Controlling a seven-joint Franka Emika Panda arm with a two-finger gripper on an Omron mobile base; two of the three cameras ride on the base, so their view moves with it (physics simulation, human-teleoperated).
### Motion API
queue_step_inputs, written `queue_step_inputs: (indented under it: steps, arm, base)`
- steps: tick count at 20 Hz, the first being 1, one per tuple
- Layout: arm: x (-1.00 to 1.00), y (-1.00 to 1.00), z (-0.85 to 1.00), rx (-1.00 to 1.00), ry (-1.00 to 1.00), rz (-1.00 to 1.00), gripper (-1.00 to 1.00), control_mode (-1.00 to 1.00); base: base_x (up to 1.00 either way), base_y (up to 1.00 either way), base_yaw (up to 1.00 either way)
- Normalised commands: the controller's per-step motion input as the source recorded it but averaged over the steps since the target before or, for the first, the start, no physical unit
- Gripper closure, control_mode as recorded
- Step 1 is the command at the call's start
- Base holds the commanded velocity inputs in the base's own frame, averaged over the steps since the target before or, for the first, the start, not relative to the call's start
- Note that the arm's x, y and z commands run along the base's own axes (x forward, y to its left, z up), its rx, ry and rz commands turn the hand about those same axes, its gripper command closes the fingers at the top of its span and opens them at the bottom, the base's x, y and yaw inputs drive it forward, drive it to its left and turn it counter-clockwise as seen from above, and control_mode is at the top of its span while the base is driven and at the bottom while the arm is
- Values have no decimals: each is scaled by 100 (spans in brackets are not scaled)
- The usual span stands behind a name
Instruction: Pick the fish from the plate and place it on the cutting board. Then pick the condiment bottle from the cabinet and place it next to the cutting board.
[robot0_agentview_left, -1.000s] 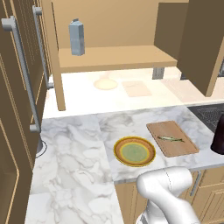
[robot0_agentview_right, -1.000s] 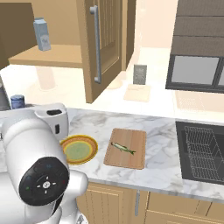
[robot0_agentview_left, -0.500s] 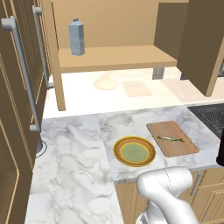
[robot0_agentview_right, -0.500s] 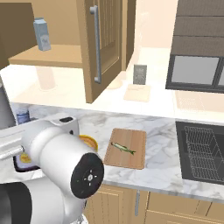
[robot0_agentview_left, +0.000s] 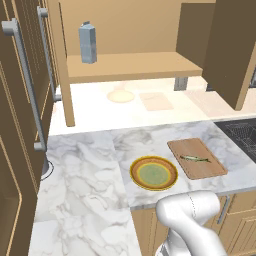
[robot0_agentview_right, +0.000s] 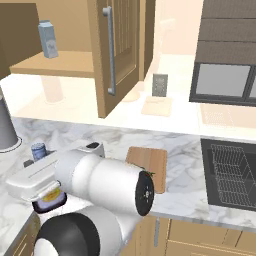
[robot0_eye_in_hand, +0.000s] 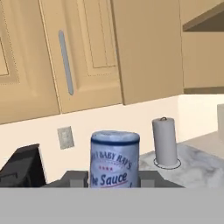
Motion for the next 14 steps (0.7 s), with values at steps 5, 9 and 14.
queue_step_inputs:
  steps: [5,9,14]
  arm:
    - [7,-29,-34,0,-3,18,100,-100]
    - [20,-30,-38,0,-12,13,100,-100]
    - [24,-34,-47,0,-12,4,100,-100]
  base:
    - [0,0,0]
    - [0,0,0]
    - [0,0,0]
